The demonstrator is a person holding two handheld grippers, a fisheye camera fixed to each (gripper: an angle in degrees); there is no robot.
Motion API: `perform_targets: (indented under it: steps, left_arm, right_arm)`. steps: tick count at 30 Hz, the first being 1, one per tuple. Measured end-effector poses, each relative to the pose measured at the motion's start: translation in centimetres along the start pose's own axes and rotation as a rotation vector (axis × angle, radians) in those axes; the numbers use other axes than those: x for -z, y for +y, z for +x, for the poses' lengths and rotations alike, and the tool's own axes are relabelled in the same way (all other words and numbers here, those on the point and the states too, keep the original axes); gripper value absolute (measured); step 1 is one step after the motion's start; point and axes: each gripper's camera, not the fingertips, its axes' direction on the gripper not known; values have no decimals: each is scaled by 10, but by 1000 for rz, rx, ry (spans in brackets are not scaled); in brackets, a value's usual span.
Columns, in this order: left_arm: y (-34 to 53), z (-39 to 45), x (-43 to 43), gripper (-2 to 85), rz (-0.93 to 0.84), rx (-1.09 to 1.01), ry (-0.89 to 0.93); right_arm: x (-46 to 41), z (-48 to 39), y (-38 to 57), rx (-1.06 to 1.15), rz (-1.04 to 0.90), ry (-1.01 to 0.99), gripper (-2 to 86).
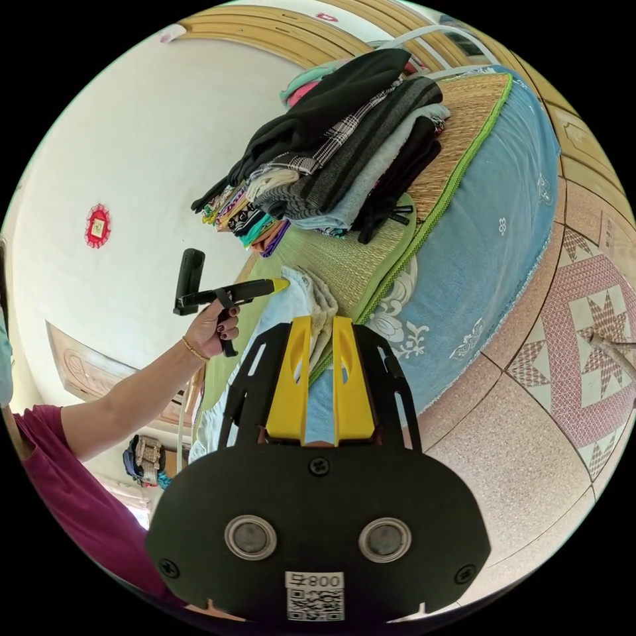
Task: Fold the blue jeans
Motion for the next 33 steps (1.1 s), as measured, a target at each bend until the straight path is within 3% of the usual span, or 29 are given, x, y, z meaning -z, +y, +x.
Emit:
perform_targets:
  steps: [9,16,24,33]
  left_arm:
    - [61,6,91,24,127,-97,59]
    - [166,-1,183,23,264,-93,93]
    - [321,-27,264,25,349,-3,72]
    - [496,-81,291,28,357,200,59]
  right_arm:
    - [49,-66,-38,115,20,-152,61]
    - [68,-156,-58,267,-52,-262,60]
    - [28,-289,-51,462,-271,-388,60]
    - [-60,-367,-19,519,-555,-407,60]
